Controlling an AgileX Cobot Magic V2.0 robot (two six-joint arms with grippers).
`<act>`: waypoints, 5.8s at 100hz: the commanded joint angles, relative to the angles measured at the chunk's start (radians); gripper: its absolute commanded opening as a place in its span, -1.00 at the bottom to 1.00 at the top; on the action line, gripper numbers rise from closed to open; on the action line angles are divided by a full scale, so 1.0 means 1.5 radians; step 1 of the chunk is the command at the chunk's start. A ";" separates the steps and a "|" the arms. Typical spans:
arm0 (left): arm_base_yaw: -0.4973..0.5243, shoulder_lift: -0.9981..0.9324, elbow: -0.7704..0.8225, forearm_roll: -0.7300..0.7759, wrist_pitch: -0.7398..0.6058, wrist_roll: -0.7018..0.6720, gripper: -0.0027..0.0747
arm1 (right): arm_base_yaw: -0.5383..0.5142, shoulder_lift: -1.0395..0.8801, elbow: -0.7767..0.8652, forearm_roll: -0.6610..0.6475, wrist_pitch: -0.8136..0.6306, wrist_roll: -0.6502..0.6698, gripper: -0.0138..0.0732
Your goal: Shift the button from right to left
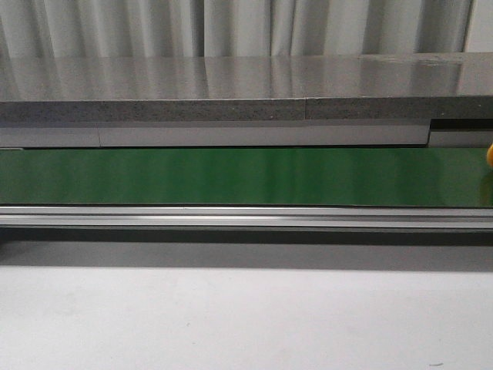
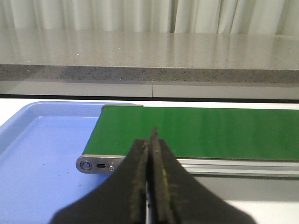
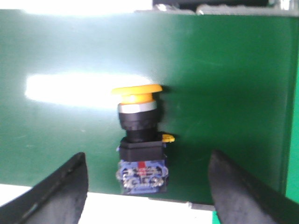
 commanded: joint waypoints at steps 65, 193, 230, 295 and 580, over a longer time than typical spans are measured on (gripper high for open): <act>0.001 -0.021 0.030 -0.004 -0.054 0.000 -0.98 | 0.051 -0.338 0.185 -0.033 -0.087 0.000 -0.75; 0.001 -0.021 0.030 -0.004 -0.054 0.000 -0.98 | 0.051 -0.961 0.593 -0.075 -0.316 0.001 -0.84; 0.001 -0.021 0.030 -0.004 -0.054 0.000 -0.98 | 0.051 -0.976 0.593 -0.075 -0.313 0.001 -0.84; 0.001 -0.021 0.030 0.010 -0.054 0.000 -0.98 | 0.051 -0.976 0.593 -0.075 -0.313 0.001 -0.84; -0.223 1.201 -1.024 -0.009 0.602 -0.175 0.48 | 0.051 -0.976 0.593 -0.075 -0.313 0.001 -0.84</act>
